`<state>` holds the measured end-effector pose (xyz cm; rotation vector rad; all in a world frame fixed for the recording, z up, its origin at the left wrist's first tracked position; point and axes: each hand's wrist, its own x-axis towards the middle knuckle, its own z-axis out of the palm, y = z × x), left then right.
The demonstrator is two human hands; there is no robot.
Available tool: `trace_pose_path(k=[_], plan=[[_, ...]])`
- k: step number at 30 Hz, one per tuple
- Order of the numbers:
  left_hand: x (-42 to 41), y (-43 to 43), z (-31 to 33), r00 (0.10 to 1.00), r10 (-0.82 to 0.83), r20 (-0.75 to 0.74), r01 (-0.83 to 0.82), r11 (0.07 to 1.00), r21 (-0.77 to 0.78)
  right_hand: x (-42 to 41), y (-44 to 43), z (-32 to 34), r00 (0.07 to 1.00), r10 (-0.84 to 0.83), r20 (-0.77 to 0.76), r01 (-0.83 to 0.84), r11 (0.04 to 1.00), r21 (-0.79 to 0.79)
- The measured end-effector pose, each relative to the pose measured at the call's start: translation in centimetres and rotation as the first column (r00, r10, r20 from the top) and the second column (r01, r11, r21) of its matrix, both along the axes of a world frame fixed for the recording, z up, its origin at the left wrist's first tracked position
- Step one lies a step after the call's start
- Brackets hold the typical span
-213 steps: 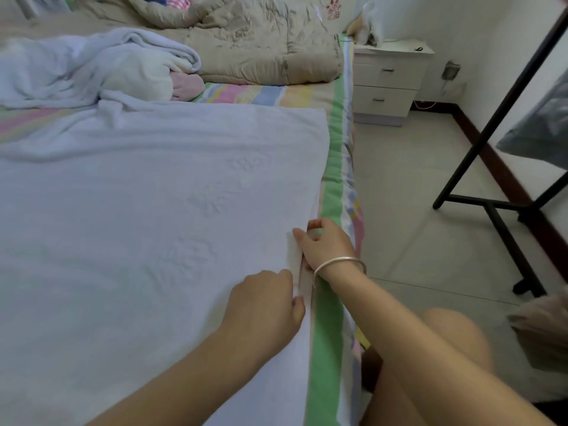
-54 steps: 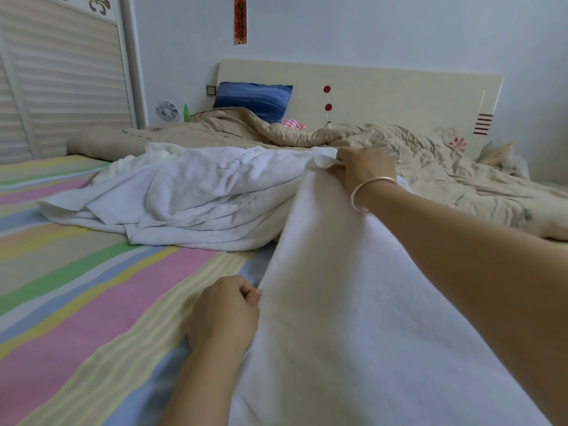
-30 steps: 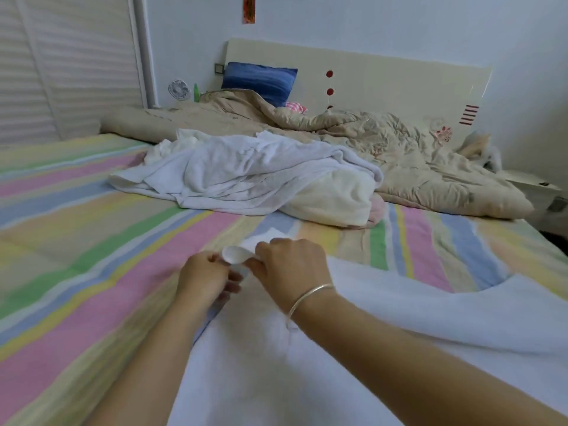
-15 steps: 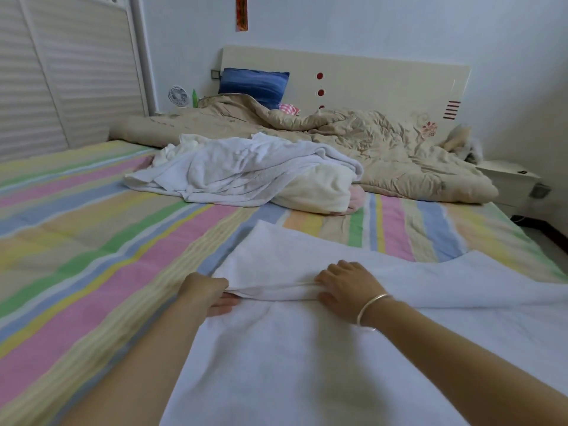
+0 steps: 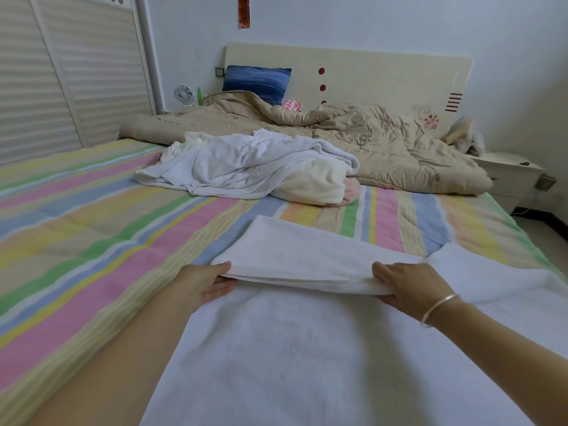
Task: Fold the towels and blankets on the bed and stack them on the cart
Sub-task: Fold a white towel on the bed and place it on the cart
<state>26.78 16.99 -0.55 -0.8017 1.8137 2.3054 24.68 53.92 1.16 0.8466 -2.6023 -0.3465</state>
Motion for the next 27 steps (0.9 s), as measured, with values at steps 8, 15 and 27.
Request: trace_pose_path(k=[8, 15, 27], plan=[[4.6, -1.3, -1.3, 0.998, -0.004, 0.067, 0.010, 0.997, -0.080, 7.9, 0.9, -3.9, 0.982, 0.128, -0.142, -0.141, 0.987, -0.082], [6.8, -4.0, 0.3, 0.963, -0.208, 0.169, 0.244, 0.941, -0.236, 11.1, 0.9, -5.2, 0.977, 0.093, -0.191, -0.133, 0.969, -0.210], [7.4, -3.7, -2.5, 0.996, -0.061, 0.057, 0.082, 0.843, -0.531, 13.3, -1.2, -5.8, 0.986, 0.022, -0.163, -0.050, 0.983, -0.174]])
